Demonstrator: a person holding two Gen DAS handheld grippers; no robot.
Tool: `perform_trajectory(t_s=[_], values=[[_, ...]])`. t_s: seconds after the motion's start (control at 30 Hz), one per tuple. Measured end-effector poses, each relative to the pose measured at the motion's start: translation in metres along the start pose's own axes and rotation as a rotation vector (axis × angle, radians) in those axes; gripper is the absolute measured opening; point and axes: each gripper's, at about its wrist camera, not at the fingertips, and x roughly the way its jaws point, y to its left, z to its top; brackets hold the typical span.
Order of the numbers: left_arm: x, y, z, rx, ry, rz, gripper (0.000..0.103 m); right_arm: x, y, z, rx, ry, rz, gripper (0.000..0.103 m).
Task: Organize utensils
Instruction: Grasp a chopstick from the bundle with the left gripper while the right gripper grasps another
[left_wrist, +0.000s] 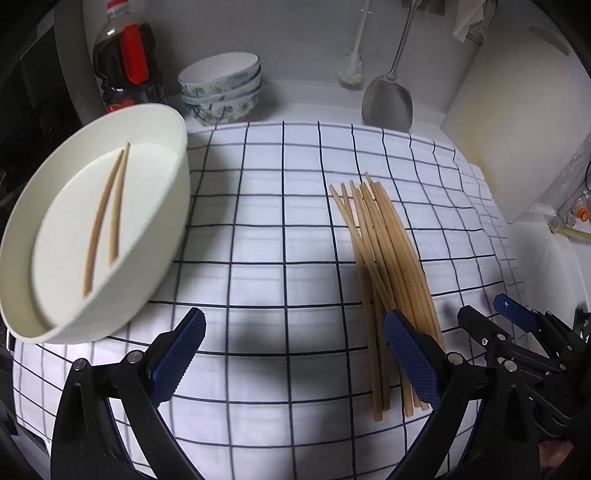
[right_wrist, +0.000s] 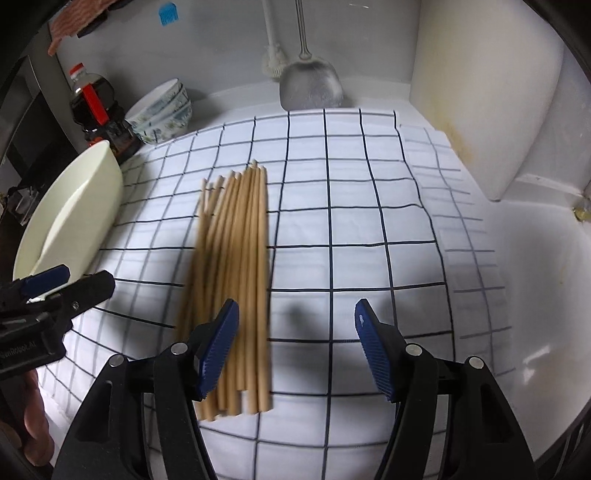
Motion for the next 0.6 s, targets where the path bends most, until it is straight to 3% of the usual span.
perform_trajectory(t_s=[0.6], values=[[0.04, -0.008, -0.012, 0.001, 0.023, 0.071, 0.096, 0.04, 0.001, 0.004, -0.113, -0.013, -0.011, 0.062]])
